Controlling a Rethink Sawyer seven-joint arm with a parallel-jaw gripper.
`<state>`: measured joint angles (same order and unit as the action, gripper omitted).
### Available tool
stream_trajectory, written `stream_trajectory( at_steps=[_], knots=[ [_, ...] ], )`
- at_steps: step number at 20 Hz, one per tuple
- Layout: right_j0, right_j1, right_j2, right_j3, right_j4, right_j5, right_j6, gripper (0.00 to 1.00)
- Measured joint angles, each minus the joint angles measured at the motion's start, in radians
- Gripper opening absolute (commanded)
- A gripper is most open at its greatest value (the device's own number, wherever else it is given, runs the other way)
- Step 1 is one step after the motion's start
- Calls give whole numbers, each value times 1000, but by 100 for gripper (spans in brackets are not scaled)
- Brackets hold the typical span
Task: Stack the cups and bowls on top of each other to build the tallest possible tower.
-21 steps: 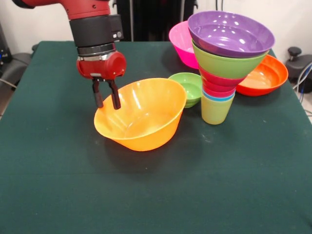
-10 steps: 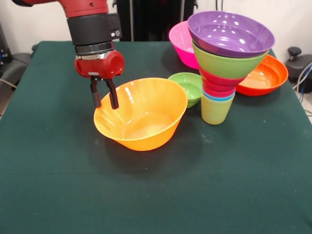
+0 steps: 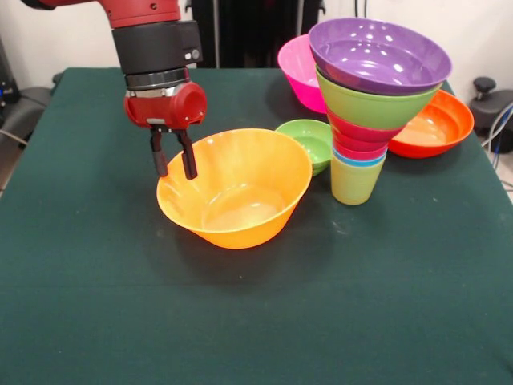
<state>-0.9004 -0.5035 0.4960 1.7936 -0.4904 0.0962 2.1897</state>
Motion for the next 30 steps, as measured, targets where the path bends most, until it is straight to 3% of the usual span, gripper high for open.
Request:
stream_trajectory(
  at_steps=[30],
  knots=[
    [0, -35, 0, 0, 21, 34, 0, 100]
  ],
)
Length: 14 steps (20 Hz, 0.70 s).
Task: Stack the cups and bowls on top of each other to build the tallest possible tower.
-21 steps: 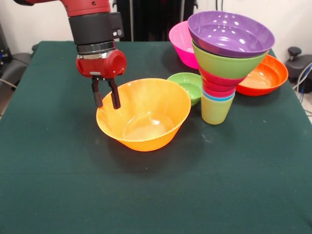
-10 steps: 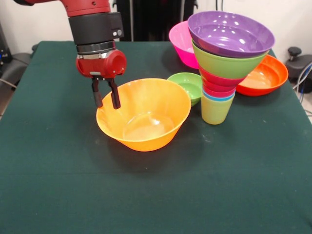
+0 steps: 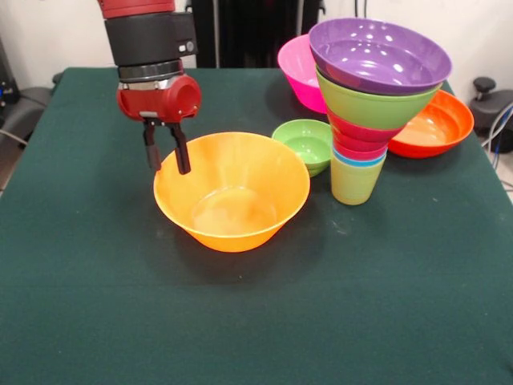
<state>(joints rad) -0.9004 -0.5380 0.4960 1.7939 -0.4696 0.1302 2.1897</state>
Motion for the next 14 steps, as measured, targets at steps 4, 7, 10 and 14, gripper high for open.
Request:
stream_trajectory(
  at_steps=[4, 7, 10, 14],
  knots=[
    [-4, -13, 0, 0, 5, 1, 0, 100],
    [-9, -18, 0, 0, 6, 1, 0, 100],
    [-13, -17, 0, 0, 6, 1, 0, 100],
    [-13, -13, 0, 0, 6, 1, 0, 100]
  ],
)
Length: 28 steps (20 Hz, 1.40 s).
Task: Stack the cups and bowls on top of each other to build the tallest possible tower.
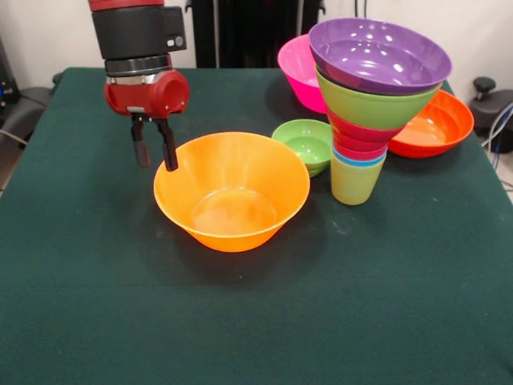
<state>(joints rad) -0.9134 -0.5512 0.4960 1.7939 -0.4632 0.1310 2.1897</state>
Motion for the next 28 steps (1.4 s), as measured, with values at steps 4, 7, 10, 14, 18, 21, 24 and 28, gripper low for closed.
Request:
stream_trajectory(
  at_steps=[4, 7, 10, 14, 18, 21, 24, 28],
  knots=[
    [0, 12, 0, 0, -1, 0, 0, 100],
    [0, 26, 0, 0, -1, 0, 0, 100],
    [0, 38, -3, -2, 0, -4, 0, 100],
    [0, 52, -13, -7, 0, -21, 0, 100],
    [0, 63, -22, -9, 0, -35, 0, 100],
    [0, 77, -36, -10, 0, -43, 0, 100],
    [1, 88, -49, -10, 0, -48, 0, 100],
    [1, 102, -59, -10, 0, -48, 0, 100]
  ],
)
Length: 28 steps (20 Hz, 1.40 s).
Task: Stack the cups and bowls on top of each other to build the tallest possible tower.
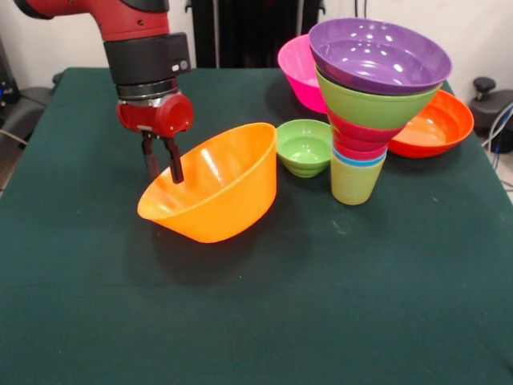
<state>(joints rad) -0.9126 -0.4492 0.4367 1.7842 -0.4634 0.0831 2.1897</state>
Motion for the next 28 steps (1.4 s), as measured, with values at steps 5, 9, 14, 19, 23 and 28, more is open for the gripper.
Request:
stream_trajectory(
  at_steps=[5, 9, 14, 19, 23, 28],
  knots=[
    [1, 9, -3, 0, 0, 0, 0, 100],
    [1, 9, -3, 0, 0, 0, 0, 100],
    [1, 8, -3, 0, 0, 0, 0, 100],
    [1, 4, -3, 0, 0, 0, 0, 100],
    [2, -5, 0, 1, 0, 0, 0, 100],
    [2, -19, -1, 1, 0, 0, 0, 100]
  ],
)
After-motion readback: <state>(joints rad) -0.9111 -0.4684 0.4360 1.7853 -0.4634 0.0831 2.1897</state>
